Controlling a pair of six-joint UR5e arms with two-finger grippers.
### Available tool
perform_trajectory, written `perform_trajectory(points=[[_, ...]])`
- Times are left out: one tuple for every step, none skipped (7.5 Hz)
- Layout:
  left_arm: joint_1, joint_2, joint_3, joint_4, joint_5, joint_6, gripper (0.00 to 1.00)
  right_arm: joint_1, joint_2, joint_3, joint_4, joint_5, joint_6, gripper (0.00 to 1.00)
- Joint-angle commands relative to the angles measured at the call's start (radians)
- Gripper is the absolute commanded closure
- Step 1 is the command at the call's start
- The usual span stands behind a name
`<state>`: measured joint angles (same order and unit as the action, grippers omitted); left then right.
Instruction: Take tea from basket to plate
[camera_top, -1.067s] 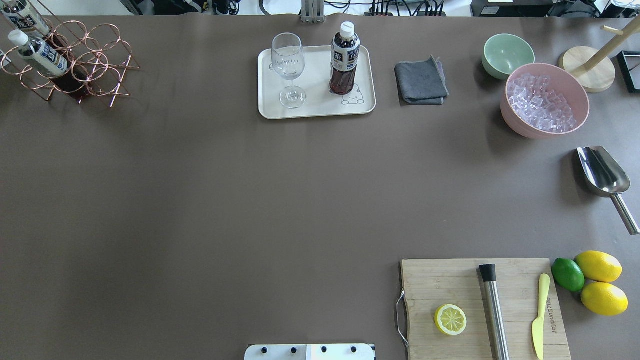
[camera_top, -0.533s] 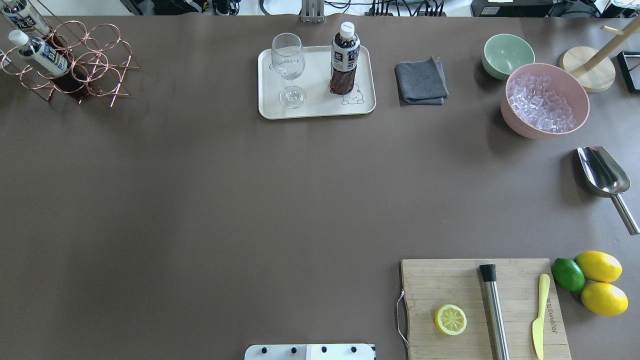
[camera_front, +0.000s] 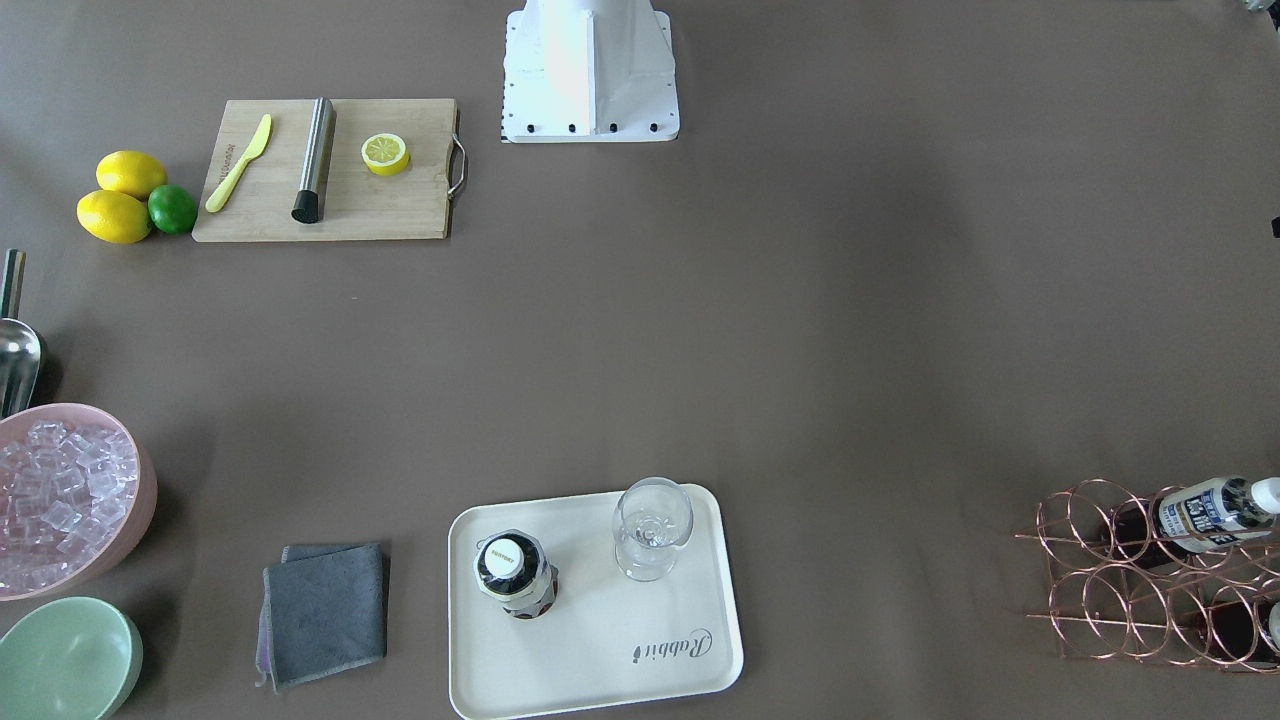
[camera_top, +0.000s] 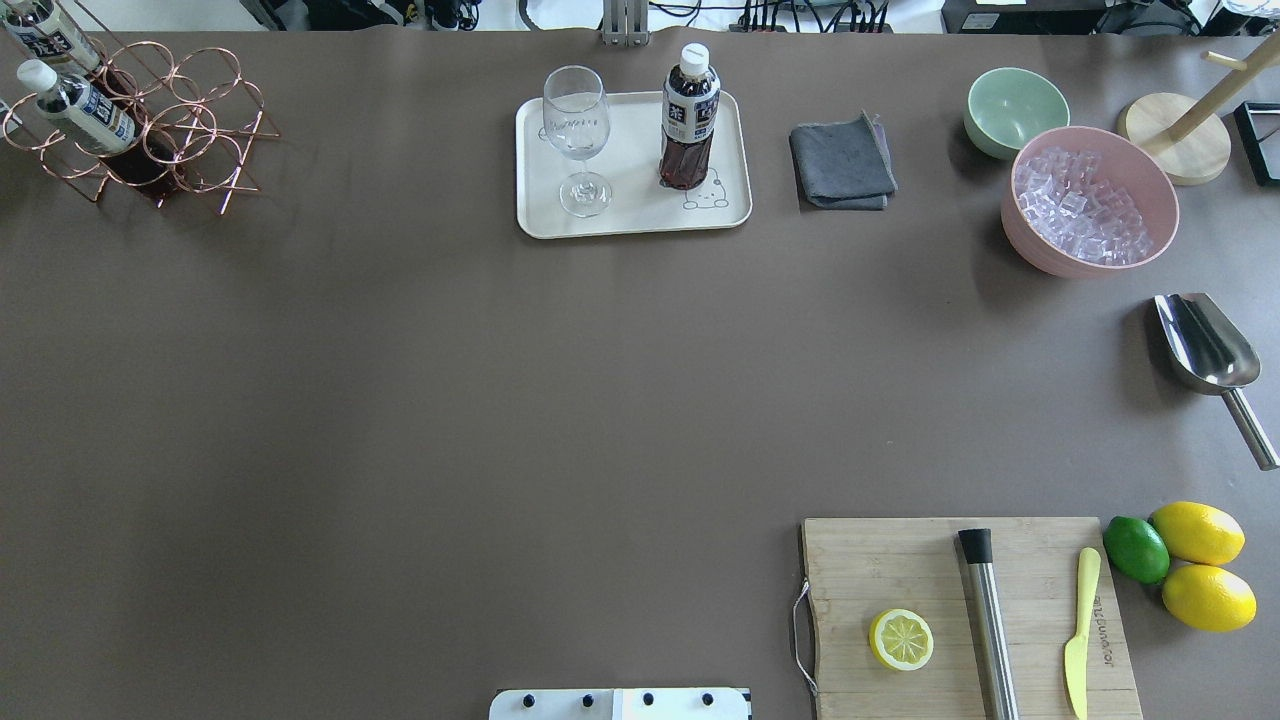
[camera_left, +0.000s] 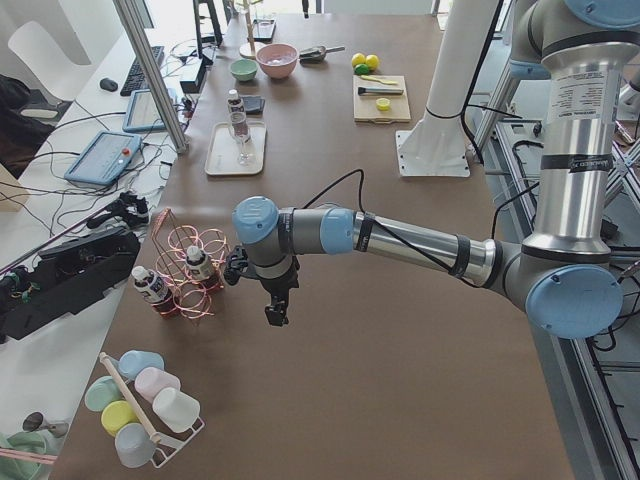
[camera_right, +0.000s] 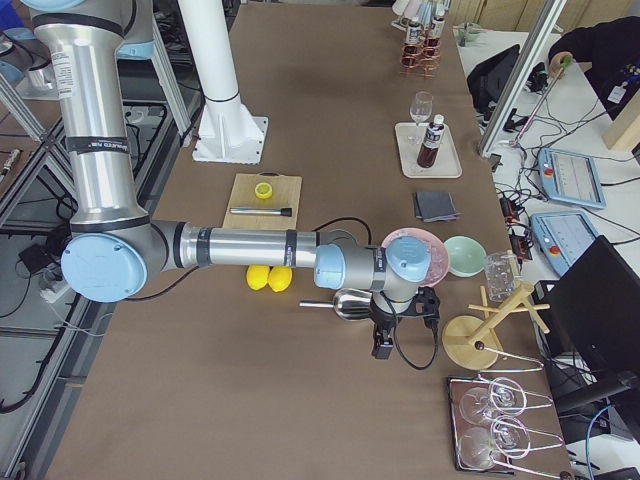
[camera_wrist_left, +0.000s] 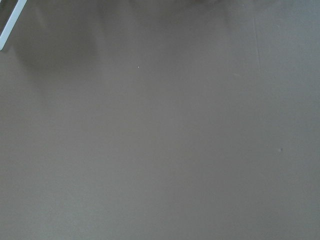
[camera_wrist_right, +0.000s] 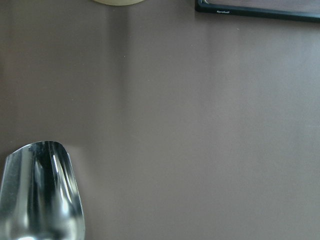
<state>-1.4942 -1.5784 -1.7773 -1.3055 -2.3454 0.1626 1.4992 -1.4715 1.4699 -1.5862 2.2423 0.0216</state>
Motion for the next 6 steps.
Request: perform_trajectory(points=[[0.002, 0.0, 0.006, -0.003, 0.001, -0.002, 0.01, -0.001, -0.004, -0.003, 0.0, -0.001, 0.001, 0.0], [0.002, 0.0, 0.007, -0.003, 0.001, -0.002, 0.01, -0.001, -0.004, -0.008, 0.0, -0.001, 0.001, 0.0], [0.002, 0.0, 0.006, -0.003, 0.001, 0.0, 0.01, -0.001, 0.0, -0.008, 0.002, -0.003, 0.001, 0.0], [0.002, 0.0, 0.006, -0.005, 0.001, 0.0, 0.01, -0.002, -0.001, -0.011, 0.0, -0.004, 0.001, 0.0], [0.002, -0.003, -0.004, -0.005, -0.002, 0.0, 0.01, -0.002, -0.003, -0.011, 0.0, -0.001, 0.001, 0.0], [0.005, -0.014, -0.01, -0.005, 0.0, 0.0, 0.01, -0.002, 0.0, -0.019, 0.0, -0.001, 0.001, 0.0]])
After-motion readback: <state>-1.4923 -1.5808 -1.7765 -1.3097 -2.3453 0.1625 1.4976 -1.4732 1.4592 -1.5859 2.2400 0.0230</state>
